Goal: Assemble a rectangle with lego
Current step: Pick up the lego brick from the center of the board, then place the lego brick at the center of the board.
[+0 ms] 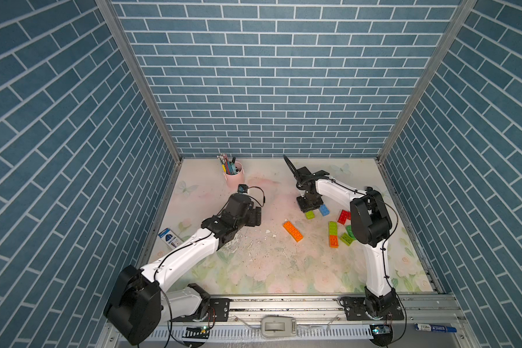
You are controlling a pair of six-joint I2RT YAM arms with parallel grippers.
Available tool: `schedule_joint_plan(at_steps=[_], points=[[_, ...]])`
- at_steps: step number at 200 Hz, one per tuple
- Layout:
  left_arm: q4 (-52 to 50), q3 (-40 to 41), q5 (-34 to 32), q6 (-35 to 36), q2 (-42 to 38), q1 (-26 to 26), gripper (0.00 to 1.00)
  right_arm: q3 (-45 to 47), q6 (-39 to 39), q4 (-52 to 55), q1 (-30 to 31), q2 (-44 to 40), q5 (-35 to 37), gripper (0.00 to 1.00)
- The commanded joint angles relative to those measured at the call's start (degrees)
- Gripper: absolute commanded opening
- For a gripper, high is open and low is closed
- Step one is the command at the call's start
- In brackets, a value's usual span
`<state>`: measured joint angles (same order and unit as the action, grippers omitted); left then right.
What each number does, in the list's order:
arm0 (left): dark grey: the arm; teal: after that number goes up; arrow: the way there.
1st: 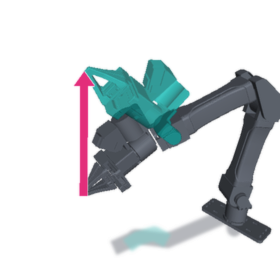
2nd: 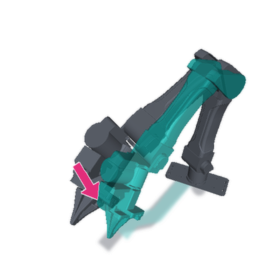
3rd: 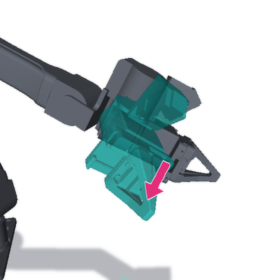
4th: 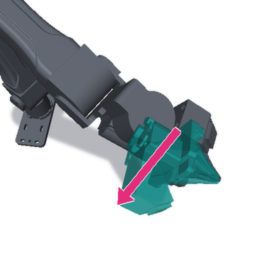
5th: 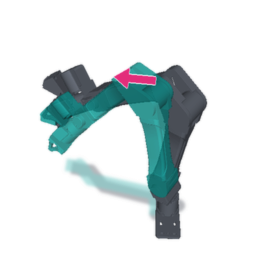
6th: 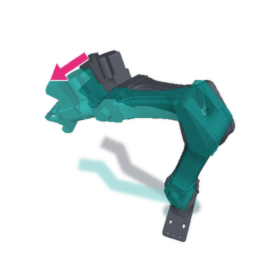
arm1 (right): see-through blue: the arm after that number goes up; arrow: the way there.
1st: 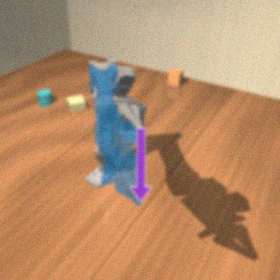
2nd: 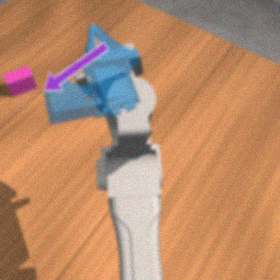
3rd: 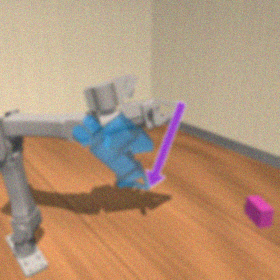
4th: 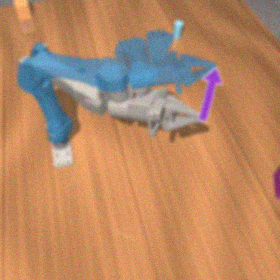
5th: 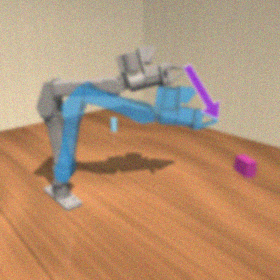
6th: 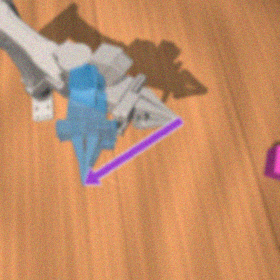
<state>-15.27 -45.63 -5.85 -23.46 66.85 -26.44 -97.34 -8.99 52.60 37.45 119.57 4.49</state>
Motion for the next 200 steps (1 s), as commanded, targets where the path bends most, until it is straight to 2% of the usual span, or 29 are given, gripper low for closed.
schedule_joint_plan(at_steps=[1,21,43,84,143,158,170,182,200], points=[[-13.0,-0.8,3.9,-3.8,-2.9,10.0,0.81,2.8,11.5,4.0,9.8,-7.5,-0.2,0.2],[-17.9,-1.1,3.9,-3.7,-6.4,16.8,0.81,6.8,14.8,3.4,16.3,-9.1,-3.4,0.23],[-19.3,-0.2,4.3,-4.5,-9.0,21.1,0.8,9.1,16.3,-0.1,20.6,-7.5,-6.2,0.27],[-17.8,1.7,7.2,-5.8,-9.2,21.3,0.79,9.0,20.9,-5.1,25.7,-1.7,-4.6,0.29],[-14.7,5.0,9.9,-6.8,-10.5,20.2,0.77,10.2,18.7,-6.3,26.6,-3.2,-3.7,0.51],[-14.9,4.9,9.6,-6.5,-10.9,19.5,0.77,9.5,14.0,-6.2,26.4,-5.3,-1.5,0.53],[-14.9,4.9,9.0,-6.3,-11.4,18.8,0.78,7.5,6.9,-4.2,26.3,-7.0,1.6,0.53],[-14.7,5.2,8.0,-6.2,-11.9,18.0,0.78,5.3,-4.9,-0.7,26.0,-8.6,5.2,0.53],[-13.2,6.1,7.0,-6.9,-12.2,16.3,0.77,5.7,-26.8,3.9,25.3,-11.7,5.5,0.53]])
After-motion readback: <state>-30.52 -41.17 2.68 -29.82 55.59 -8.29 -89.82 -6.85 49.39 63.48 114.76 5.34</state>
